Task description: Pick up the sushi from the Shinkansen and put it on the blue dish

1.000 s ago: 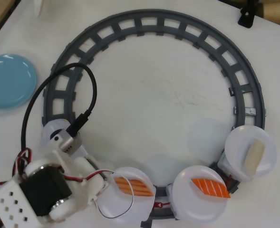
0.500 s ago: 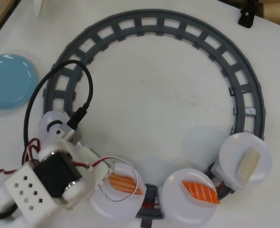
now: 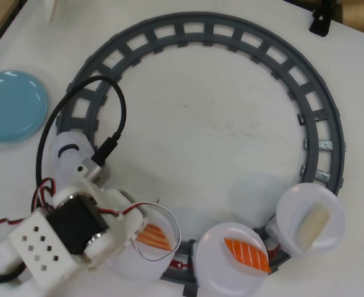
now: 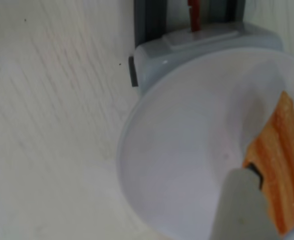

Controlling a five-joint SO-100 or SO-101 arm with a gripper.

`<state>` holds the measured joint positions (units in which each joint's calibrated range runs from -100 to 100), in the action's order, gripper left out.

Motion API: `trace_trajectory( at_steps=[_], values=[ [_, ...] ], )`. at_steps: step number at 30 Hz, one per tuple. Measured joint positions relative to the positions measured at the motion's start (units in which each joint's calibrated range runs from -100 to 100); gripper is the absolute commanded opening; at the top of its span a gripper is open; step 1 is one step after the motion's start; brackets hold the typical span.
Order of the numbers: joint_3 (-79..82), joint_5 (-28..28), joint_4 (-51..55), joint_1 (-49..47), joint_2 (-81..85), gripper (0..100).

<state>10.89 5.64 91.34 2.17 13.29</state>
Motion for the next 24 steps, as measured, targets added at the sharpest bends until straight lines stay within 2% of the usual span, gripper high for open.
trace_trajectory(
  at_steps=[24],
  values=[
    [13.3,0.1,-5.0,-1.4,0.0,33]
  ],
)
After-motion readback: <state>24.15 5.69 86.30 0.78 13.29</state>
